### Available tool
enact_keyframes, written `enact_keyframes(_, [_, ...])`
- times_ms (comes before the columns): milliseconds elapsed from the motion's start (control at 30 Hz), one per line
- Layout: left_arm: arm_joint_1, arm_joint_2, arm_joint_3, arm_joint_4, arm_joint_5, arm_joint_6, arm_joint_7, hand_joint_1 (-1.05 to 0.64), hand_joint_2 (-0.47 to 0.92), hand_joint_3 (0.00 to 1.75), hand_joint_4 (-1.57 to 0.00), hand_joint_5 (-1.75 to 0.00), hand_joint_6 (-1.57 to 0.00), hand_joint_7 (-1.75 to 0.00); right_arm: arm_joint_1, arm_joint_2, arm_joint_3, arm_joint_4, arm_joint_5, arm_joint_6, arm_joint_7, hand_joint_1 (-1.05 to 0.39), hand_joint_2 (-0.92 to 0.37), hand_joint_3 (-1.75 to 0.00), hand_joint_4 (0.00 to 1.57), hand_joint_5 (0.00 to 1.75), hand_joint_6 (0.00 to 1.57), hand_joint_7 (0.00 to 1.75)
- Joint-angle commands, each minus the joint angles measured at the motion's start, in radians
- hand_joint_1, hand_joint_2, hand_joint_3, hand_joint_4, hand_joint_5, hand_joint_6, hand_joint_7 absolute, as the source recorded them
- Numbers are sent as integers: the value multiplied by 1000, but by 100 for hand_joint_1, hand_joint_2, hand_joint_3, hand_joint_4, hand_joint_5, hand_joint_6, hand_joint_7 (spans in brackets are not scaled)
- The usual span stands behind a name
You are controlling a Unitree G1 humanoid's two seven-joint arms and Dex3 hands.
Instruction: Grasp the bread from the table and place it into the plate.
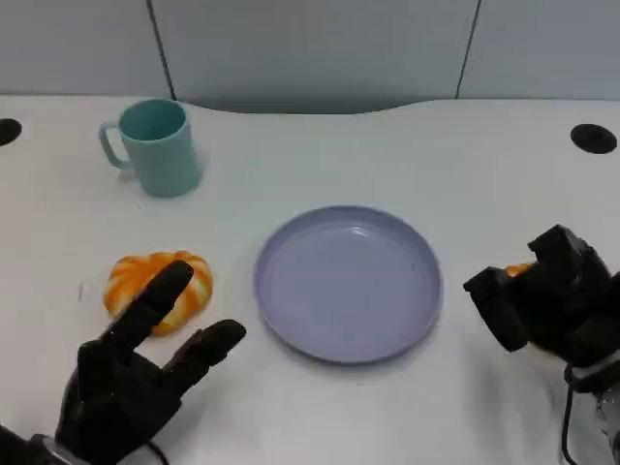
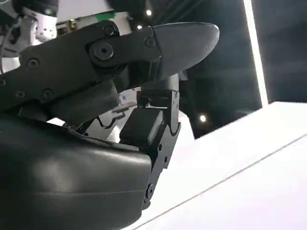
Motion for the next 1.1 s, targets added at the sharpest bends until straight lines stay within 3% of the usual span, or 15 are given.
enact_keyframes(33, [116, -58, -16, -298, 136, -280, 210, -80, 87, 3, -64, -55, -62, -2, 20, -4, 7, -43, 9, 40, 1, -55, -92, -21, 108, 146, 108, 82])
enact_keyframes(67, [132, -69, -25, -343, 160, -331, 241, -78, 86, 1, -62, -62, -63, -2, 22, -5, 10, -48, 9, 52, -1, -54, -92, -20, 109, 146, 108, 84])
enact_keyframes(167, [117, -70, 5, -415, 388, -815, 365, -74, 86, 0, -51, -66, -66, -2, 9, -5, 15, -44, -1, 48, -16, -58, -92, -19, 114, 144, 112, 85])
enact_keyframes(267, [86, -20, 21, -447, 570, -950, 489, -72, 86, 0, -36, -57, -62, 0, 14, 1, 24, -58, -6, 42, -18, -59, -92, -22, 114, 149, 113, 91])
enact_keyframes(367, [38, 59, 24, -436, 767, -971, 625, -74, 88, 1, -19, -49, -56, 0, 26, 16, 13, -65, 17, 79, -29, -55, -92, -20, 114, 151, 105, 101])
enact_keyframes(433, [-9, 121, 6, -379, 901, -982, 728, -77, 90, 1, -18, -39, -51, 0, 35, 22, 16, -77, 14, 55, -33, -55, -92, -21, 112, 154, 102, 102])
enact_keyframes(567, [-102, 226, -80, -213, 1166, -976, 1002, -86, 92, 4, -17, -22, -43, 0, 34, 12, 34, -84, 4, 97, -33, -54, -92, -17, 112, 151, 104, 94])
enact_keyframes(633, [-197, 296, -194, -30, 1360, -882, 1224, -89, 88, 2, -10, -17, -36, 0, 49, 14, 42, -105, 1, 98, -53, -54, -92, -16, 113, 148, 105, 97])
enact_keyframes(733, [-311, 332, -335, 219, 1482, -755, 1408, -91, 83, 1, -5, -13, -28, 0, 80, 28, 47, -149, 7, 90, -71, -52, -92, -14, 115, 147, 106, 100])
enact_keyframes(867, [-403, 325, -457, 451, 1493, -686, 1494, -97, 87, 2, -5, -10, -25, 0, 109, 26, 71, -209, 5, 114, -61, -56, -92, -15, 115, 152, 107, 101])
enact_keyframes(1000, [-445, 292, -504, 583, 1413, -622, 1425, -94, 87, 1, -7, -9, -24, 0, 150, 47, 76, -279, 35, 119, -57, -57, -92, -15, 113, 153, 109, 97])
enact_keyframes(1100, [-450, 284, -518, 617, 1358, -592, 1373, -89, 84, 0, -20, -14, -29, -2, 172, 54, 81, -315, 53, 136, -61, -59, -92, -17, 111, 155, 108, 94])
